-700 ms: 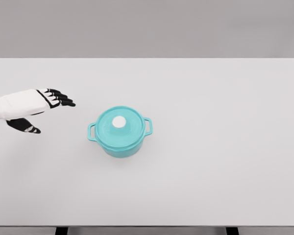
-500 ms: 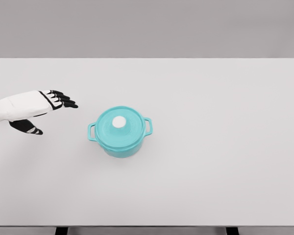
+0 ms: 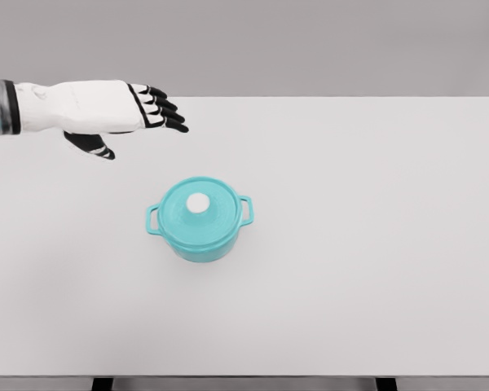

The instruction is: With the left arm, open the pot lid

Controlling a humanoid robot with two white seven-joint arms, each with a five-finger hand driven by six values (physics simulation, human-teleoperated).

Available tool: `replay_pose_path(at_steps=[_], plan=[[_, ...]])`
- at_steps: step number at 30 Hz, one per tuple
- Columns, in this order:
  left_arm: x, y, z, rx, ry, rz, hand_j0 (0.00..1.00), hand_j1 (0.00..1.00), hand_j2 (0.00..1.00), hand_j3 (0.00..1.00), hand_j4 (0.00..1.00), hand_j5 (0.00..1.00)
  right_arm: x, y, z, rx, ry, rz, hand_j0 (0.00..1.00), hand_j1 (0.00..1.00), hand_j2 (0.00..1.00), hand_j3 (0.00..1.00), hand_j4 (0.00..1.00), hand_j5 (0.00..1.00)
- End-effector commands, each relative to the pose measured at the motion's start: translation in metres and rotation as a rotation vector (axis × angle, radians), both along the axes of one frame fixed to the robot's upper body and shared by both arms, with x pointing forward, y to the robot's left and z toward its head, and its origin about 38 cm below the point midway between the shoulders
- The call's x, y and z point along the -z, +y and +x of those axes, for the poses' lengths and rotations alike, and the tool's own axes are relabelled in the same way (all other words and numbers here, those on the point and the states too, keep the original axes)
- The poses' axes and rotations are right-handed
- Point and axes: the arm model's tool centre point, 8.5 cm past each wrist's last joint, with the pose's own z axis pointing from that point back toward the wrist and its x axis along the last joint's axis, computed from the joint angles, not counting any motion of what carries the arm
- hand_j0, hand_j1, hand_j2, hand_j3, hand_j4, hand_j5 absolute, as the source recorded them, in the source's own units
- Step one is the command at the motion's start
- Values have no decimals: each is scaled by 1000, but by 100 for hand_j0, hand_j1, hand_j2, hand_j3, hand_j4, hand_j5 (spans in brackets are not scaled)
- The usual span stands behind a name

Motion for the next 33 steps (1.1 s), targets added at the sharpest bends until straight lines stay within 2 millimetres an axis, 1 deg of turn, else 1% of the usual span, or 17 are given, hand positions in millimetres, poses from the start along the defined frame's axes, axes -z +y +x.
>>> replay_pose_path(at_steps=[1, 2, 4, 5, 9, 10, 19, 21, 24, 27, 33], plan=[[30, -23, -4, 61, 77, 28, 100, 100, 100, 100, 100, 100, 0, 0, 0, 1, -1, 0, 100, 100, 100, 100, 100, 100], [27, -37, -3, 88, 69, 16, 100, 100, 100, 100, 100, 100, 0, 0, 0, 1, -1, 0, 100, 100, 100, 100, 100, 100], [36, -54, -7, 131, 89, 18, 100, 100, 100, 100, 100, 100, 0, 0, 0, -1, -1, 0, 100, 100, 100, 100, 100, 100], [35, -58, -7, 143, 87, 18, 100, 100, 100, 100, 100, 100, 0, 0, 0, 1, 0, 1, 100, 100, 100, 100, 100, 100], [29, -74, -24, 214, 77, 4, 100, 100, 100, 100, 100, 100, 0, 0, 0, -1, 0, 1, 100, 100, 100, 100, 100, 100], [33, -77, -26, 225, 86, 11, 100, 100, 100, 100, 100, 100, 0, 0, 0, -1, 0, 1, 100, 100, 100, 100, 100, 100], [42, -80, -28, 234, 102, 33, 99, 99, 99, 99, 99, 99, 0, 0, 0, -1, 0, 1, 100, 100, 100, 100, 100, 100], [49, -81, -29, 240, 116, 55, 99, 99, 99, 99, 99, 99, 0, 0, 0, -1, -1, 0, 100, 100, 100, 100, 100, 100], [54, -81, -29, 239, 106, 80, 99, 99, 99, 99, 99, 99, 0, 0, 0, 1, 0, 1, 100, 100, 100, 100, 100, 100], [58, -82, -31, 245, 116, 88, 97, 97, 97, 97, 97, 97, 0, 0, 0, 1, 1, 0, 100, 100, 100, 100, 100, 100], [58, -85, -31, 249, 114, 85, 90, 90, 90, 90, 90, 90, 0, 0, 0, -1, 0, 1, 100, 100, 100, 100, 100, 100]])
